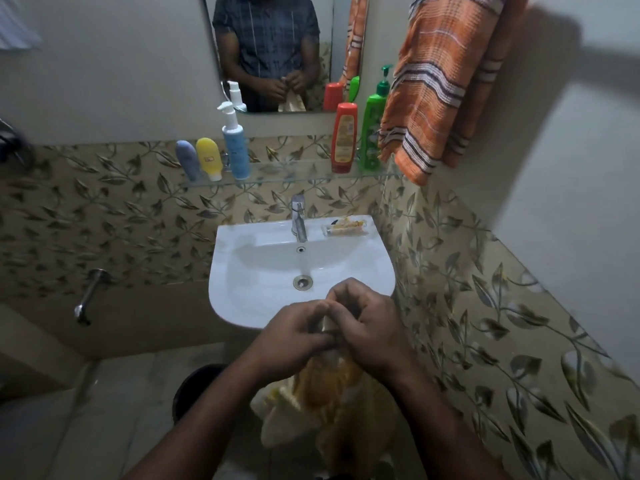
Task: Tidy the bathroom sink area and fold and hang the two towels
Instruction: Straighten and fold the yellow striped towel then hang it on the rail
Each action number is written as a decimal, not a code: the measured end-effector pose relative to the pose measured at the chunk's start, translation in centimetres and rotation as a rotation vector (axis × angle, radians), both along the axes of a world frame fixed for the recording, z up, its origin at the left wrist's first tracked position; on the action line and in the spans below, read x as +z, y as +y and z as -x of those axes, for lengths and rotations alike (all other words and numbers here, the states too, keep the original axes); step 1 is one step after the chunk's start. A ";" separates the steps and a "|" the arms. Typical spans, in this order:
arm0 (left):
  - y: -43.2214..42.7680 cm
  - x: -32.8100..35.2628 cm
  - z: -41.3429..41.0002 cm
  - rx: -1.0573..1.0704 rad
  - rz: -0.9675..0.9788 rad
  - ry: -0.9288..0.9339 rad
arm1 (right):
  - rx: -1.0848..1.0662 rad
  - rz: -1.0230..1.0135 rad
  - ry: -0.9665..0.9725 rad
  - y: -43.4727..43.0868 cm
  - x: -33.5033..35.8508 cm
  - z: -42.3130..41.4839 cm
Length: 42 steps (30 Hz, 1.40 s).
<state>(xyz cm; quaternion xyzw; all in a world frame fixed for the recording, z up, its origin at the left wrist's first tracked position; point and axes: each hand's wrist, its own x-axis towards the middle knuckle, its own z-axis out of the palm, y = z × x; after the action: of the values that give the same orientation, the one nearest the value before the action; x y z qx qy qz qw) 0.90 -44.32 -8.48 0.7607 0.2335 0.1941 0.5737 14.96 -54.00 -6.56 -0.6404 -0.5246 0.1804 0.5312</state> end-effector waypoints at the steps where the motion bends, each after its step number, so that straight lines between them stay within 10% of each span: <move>1: 0.2 0.3 -0.1 0.025 -0.013 -0.011 | 0.010 0.003 0.062 0.2 -0.1 -0.4; 8: 2.0 2.1 -0.8 0.362 -0.088 -0.102 | 0.126 0.173 0.474 0.1 -3.1 -3.7; 15: 5.6 3.6 3.7 1.230 -0.251 -0.097 | 0.113 0.228 0.432 -0.3 -6.2 -8.0; 24: 0.2 2.6 -2.0 0.208 -0.176 0.040 | 0.220 0.033 0.158 2.9 0.5 -4.3; 30: 1.6 4.2 -2.5 0.167 -0.194 0.054 | 0.177 -0.030 0.198 3.0 1.9 -5.0; 37: 5.4 7.5 -0.5 0.609 0.296 -0.428 | 0.118 0.139 0.296 2.6 0.2 -8.1; 42: 6.6 8.9 1.1 0.380 -0.097 -0.092 | 0.030 0.081 0.215 3.2 2.1 -8.1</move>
<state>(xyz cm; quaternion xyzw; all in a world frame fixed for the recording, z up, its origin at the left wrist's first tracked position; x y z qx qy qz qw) -0.16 -37.72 0.38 0.7201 0.3368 0.3444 0.4994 23.06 -50.75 -4.42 -0.6305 -0.4664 0.2771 0.5552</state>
